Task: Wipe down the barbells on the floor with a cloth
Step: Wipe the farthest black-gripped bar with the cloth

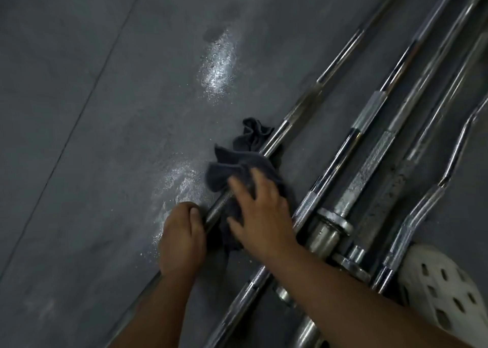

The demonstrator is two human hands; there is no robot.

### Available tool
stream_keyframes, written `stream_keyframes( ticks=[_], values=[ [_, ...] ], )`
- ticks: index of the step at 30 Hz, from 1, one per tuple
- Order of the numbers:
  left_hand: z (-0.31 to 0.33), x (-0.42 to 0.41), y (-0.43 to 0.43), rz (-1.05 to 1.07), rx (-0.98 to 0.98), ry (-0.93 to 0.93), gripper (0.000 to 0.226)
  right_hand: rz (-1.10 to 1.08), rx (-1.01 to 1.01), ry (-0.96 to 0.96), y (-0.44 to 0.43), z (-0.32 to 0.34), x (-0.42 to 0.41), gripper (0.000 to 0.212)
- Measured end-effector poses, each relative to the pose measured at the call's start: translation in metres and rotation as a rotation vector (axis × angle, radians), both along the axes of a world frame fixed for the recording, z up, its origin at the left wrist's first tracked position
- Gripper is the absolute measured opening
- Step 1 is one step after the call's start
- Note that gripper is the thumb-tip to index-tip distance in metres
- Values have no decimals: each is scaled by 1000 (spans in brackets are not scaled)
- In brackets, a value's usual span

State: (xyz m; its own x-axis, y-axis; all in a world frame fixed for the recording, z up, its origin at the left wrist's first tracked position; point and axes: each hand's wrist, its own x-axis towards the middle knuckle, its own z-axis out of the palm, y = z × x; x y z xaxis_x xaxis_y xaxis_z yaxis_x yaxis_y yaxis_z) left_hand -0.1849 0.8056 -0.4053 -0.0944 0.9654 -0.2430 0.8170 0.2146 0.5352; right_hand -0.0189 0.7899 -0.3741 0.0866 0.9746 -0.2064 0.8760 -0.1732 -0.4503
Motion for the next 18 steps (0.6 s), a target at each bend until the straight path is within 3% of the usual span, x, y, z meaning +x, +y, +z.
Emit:
stream_keyframes(
  ticks=[3, 7, 8, 10, 12, 13, 15, 18],
  values=[
    [3, 2, -8, -78, -25, -2, 17, -135, -181, -18, 9, 3, 22, 120],
    [10, -6, -15, -101, -52, -54, 17, -261, -357, 51, 24, 12, 8, 126],
    [18, -7, -18, -125, -55, -43, 16, -307, -385, 85, 21, 14, 3, 119],
    [30, -10, -26, -101, -110, -32, 15, -270, -464, 126, 13, 22, -4, 80],
    [41, -13, -31, -100, -249, -32, 22, -25, -552, 144, 9, 39, -7, 36],
    [48, -15, -32, -124, -299, -53, 28, 66, -559, 182, 13, 52, -8, 25],
    [79, -18, -31, -154, -341, -172, 40, 127, -505, 315, 31, 86, -15, 18],
    [117, -27, -17, -134, -311, -180, 26, 106, -365, 473, 73, 140, -30, 23]
  ],
)
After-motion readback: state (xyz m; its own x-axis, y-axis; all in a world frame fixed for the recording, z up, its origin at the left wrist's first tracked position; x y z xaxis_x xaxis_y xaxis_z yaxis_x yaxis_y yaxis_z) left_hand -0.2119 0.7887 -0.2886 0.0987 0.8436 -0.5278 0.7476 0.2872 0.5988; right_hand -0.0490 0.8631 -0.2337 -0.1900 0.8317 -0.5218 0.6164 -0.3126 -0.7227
